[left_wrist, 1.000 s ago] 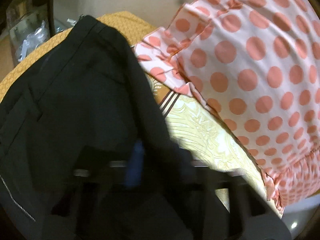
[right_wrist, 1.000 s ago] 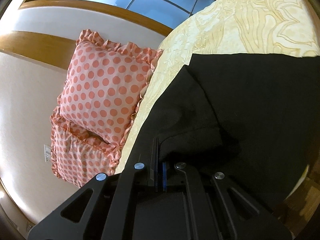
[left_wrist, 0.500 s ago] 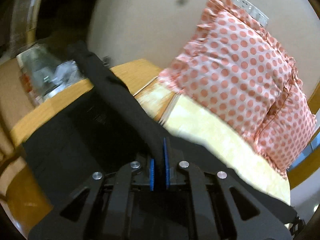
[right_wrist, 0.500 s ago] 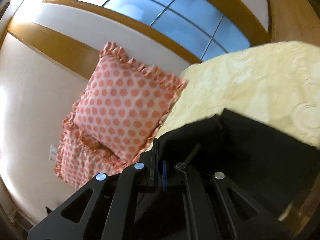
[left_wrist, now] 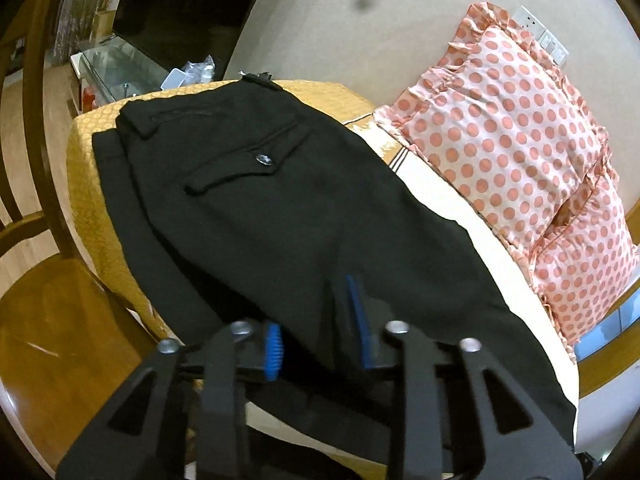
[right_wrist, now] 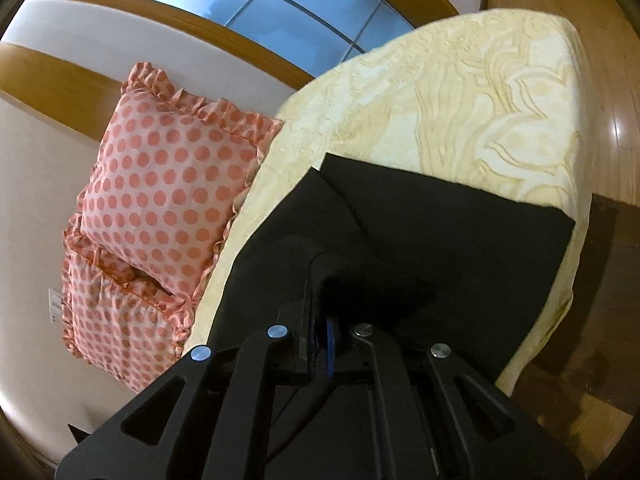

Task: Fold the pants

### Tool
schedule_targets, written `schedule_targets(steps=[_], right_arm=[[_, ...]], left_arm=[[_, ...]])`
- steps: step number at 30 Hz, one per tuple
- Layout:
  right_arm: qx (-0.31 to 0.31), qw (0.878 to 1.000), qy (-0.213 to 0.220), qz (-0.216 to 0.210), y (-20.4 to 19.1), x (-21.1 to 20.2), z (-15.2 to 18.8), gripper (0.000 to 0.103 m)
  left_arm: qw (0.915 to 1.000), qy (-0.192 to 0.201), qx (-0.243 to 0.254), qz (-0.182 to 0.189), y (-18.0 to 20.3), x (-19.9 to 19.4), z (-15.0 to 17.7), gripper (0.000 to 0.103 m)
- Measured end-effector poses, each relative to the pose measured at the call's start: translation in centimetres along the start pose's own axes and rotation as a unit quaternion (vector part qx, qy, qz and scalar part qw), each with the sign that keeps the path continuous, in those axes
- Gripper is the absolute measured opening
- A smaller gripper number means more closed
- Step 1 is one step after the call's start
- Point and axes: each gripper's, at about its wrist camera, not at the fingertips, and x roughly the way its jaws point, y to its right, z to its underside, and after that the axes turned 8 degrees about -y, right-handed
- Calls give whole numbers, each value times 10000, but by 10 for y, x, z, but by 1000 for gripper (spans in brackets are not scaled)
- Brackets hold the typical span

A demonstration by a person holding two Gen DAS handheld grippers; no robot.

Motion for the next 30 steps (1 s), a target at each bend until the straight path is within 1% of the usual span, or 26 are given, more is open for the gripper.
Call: schedule_targets(steps=[4, 6, 8, 10, 11, 12, 13, 14, 15, 16, 17, 18, 19, 20, 21, 22, 23, 24, 25, 26, 28, 30], right_arm=[[8, 10000, -56, -76, -2, -1, -1, 14], [-86, 9999, -58, -109, -5, -1, 0, 21], [-198, 9997, -42, -121, -11, -1, 1, 34], [-358, 9994, 23, -9, -18, 1, 3, 38], [-466, 9988, 84, 93, -21, 4, 4, 36], [-624, 9977, 78, 263, -24, 9, 3, 29], [-734, 9964, 43, 417, -26, 15, 0, 3], [-830, 9953, 86, 486, -30, 18, -6, 3], [-892, 9950, 169, 418, -33, 15, -10, 2], [-1036, 9937, 350, 252, -42, 6, -15, 2], [-1305, 9895, 619, 96, -57, -9, -17, 2], [-1544, 9846, 812, 84, -68, -20, -16, 2], [-1845, 9771, 1025, 251, -77, -30, -11, 2], [-2085, 9698, 1142, 546, -83, -37, -6, 2], [-2206, 9651, 1100, 880, -82, -38, 0, 2], [-2146, 9653, 885, 1195, -69, -34, 4, 2], [-1941, 9691, 641, 1380, -51, -29, 7, 2], [-1757, 9722, 470, 1474, -38, -25, 8, 2], [-1538, 9763, 317, 1489, -22, -22, 9, 2], [-1373, 9798, 262, 1430, -9, -20, 12, 2], [-1360, 9806, 335, 1370, -4, -23, 17, 2], [-1388, 9800, 335, 1389, -6, -23, 18, 2]], left_arm=[[9999, -27, 68, 77, 2, 4, 1, 38], [9999, -44, 76, 111, 3, 5, 0, 40], [9998, -60, 82, 152, 3, 6, -1, 41], [9997, -67, 105, 188, 5, 7, -2, 41], [9997, -68, 115, 200, 6, 8, -3, 41], [9997, -87, 119, 213, 7, 9, -4, 40], [9996, -115, 126, 224, 7, 11, -5, 34], [9995, -133, 149, 233, 8, 11, -7, 20], [9994, -130, 220, 218, 10, 11, -12, 12], [9992, -125, 272, 266, 12, 9, -15, 10], [9987, -131, 299, 395, 13, 6, -18, 10], [9983, -104, 334, 475, 15, 1, -20, 10], [9980, -56, 413, 474, 16, -4, -20, 10], [9976, -11, 545, 419, 17, -7, -18, 10], [9975, 1, 625, 318, 17, -8, -15, 10], [9975, -17, 654, 250, 15, -7, -12, 10], [9976, -86, 656, 207, 11, -4, -9, 10], [9978, -233, 582, 210, 4, 1, -6, 10], [9979, -329, 505, 229, -1, 4, -4, 10], [9980, -407, 399, 259, -7, 8, -2, 10], [9980, -439, 318, 328, -12, 9, 0, 10], [9980, -399, 366, 323, -11, 6, 0, 10]])
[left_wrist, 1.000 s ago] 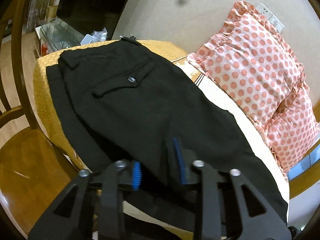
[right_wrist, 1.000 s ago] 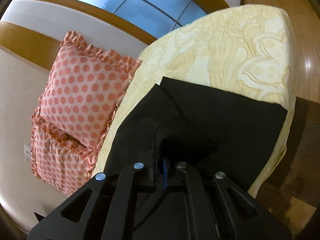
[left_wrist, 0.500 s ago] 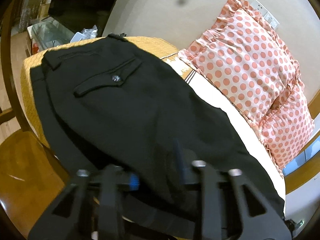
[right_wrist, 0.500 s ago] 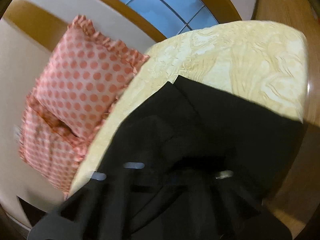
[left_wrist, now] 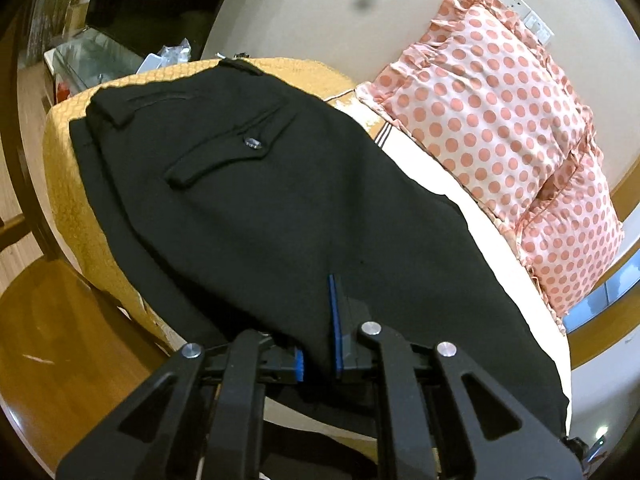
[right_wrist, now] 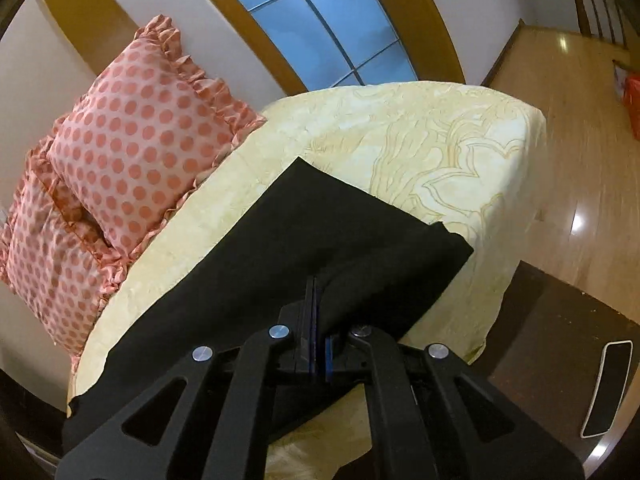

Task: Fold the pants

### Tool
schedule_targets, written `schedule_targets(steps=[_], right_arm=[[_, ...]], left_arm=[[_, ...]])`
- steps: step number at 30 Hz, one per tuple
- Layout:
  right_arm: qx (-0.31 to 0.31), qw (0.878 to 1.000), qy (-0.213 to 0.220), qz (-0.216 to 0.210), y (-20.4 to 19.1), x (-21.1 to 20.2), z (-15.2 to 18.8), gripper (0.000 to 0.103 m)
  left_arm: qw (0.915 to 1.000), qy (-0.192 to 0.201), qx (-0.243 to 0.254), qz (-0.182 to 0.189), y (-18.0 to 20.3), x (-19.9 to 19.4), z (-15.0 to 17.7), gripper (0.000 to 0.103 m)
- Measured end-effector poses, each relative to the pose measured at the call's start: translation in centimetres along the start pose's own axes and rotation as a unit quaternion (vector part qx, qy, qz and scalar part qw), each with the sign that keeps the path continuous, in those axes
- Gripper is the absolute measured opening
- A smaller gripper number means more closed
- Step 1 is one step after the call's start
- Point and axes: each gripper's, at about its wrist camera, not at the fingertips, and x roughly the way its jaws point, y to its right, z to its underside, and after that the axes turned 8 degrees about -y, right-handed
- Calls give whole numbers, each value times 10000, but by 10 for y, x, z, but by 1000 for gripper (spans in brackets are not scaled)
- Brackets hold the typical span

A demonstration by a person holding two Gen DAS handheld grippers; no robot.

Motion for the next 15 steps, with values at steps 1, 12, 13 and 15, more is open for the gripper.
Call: schedule_targets(steps=[1, 12, 13, 15], right_arm=[[8, 10000, 5, -24, 0, -1, 2, 2], [-18, 10000, -8, -67, -3, 2, -4, 2], [-25, 10000, 14, -69, -4, 3, -4, 2], [-62, 10000, 67, 16, -5, 1, -2, 2]], left_arm=[[10000, 25, 61, -26, 1, -2, 1, 10], [9999, 29, 154, -44, -7, -11, 15, 6], [9999, 52, 142, -32, -8, -11, 17, 6], [9997, 159, 191, -82, -8, -13, 21, 6]])
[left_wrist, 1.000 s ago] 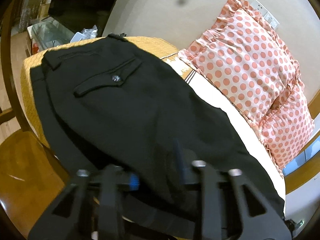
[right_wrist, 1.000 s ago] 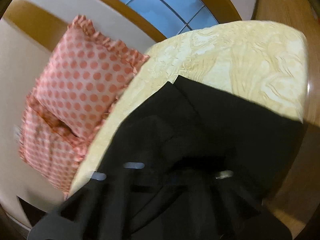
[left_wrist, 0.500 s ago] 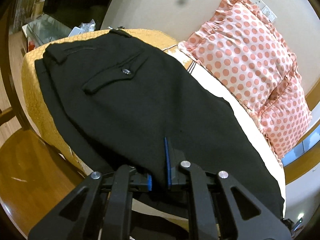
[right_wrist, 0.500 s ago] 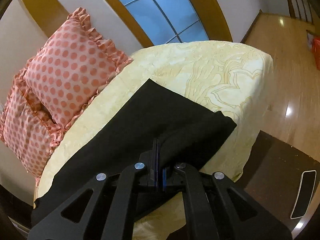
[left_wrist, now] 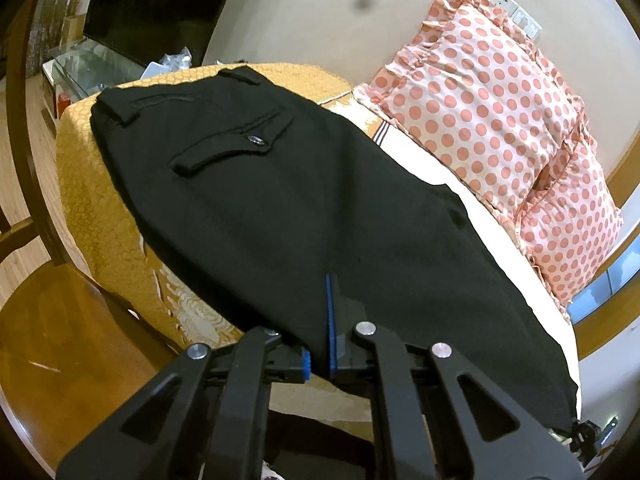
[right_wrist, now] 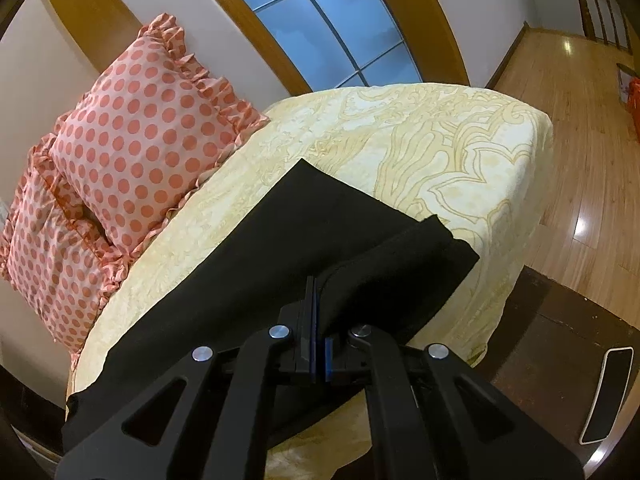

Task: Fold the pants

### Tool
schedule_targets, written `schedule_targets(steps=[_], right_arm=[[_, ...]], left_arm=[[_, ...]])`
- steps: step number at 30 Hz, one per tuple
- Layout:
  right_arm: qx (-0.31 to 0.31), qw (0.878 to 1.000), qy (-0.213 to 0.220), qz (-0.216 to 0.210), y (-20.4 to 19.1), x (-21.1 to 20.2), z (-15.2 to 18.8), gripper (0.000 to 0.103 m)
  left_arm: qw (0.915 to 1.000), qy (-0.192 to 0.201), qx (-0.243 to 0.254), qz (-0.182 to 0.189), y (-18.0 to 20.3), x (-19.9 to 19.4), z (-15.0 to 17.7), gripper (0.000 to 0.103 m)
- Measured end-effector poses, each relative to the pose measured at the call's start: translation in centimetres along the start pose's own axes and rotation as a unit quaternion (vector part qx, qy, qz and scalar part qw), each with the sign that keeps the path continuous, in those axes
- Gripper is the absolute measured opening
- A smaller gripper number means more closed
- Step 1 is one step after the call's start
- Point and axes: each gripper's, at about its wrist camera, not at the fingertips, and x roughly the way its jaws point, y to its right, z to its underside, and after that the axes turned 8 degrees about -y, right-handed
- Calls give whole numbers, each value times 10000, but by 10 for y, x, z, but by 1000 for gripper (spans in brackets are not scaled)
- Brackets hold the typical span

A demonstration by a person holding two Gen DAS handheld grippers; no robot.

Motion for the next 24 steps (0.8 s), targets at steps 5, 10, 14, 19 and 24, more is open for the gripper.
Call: schedule_targets(steps=[5, 10, 14, 19, 24], right_arm=[[-256, 9992, 90, 310, -5, -5, 0, 10], [-161, 9931, 944, 678, 10, -31, -3, 76], [-192, 9905, 1201, 649, 20, -29, -19, 72], [-93, 9926, 944, 754, 36, -1, -29, 64], [-327, 9945, 907, 412, 35, -9, -3, 59]], left_arm=[[9991, 318, 155, -226, 4, -7, 4, 22], [9865, 1402, -103, -834, -3, -45, 4, 64], [9772, 1885, 146, -967, 14, -58, 1, 76], [9837, 1508, 697, -687, 47, -33, 2, 79], [9857, 1161, 1118, -495, 71, -7, 11, 81]])
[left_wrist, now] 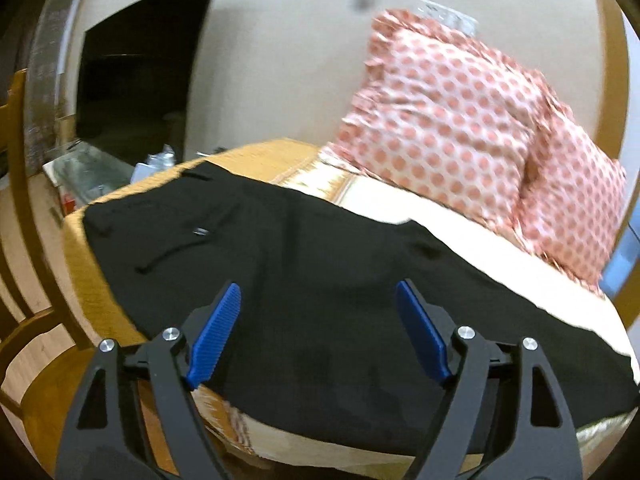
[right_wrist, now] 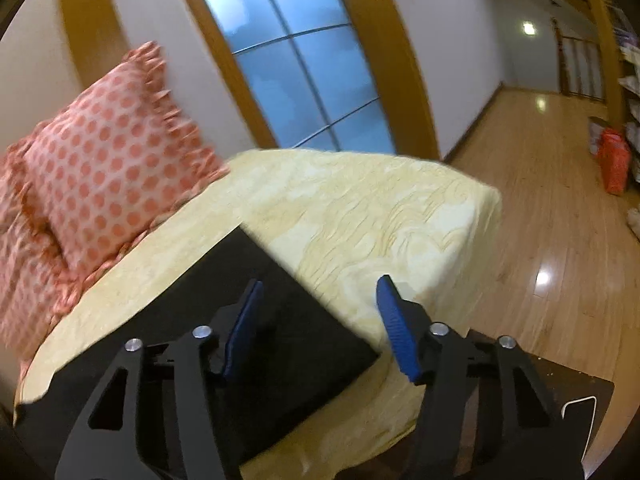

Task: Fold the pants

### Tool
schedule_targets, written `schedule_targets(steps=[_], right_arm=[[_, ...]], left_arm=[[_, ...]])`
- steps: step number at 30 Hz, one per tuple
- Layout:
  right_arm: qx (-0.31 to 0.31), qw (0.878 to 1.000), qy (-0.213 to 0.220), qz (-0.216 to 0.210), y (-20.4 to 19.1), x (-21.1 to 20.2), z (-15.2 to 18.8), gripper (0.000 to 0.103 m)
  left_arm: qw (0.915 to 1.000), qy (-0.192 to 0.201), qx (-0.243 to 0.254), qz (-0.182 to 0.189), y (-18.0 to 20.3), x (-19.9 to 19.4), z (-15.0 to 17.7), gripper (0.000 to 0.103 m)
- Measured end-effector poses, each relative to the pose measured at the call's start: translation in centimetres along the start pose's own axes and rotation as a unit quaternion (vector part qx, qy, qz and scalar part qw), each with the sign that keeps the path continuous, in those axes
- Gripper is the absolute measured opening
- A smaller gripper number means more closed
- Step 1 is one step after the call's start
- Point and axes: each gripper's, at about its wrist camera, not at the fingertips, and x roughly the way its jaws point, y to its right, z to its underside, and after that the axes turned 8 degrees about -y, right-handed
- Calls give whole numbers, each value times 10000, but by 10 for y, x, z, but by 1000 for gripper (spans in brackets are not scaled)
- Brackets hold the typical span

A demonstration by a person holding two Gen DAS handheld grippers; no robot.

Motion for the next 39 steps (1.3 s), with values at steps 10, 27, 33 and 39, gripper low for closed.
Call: schedule_targets(steps=[10, 27, 33, 39], right_arm=[[260, 9909, -196, -1305, -4, -14, 40, 40], [-521, 9742, 292, -2174, -119, -42, 5, 5], [-2365, 8954, -638, -3719, -277, -58, 79, 5], [-4254, 8135, -2283, -3242, -354, -24, 225, 5]], left_arm=[[9990, -412, 87, 139, 14, 28, 7, 85], [9970, -442, 599, 211, 19, 40, 25, 101], [9975, -433, 478, 296, 18, 38, 24, 101], [9975, -421, 455, 328, 17, 38, 23, 101]])
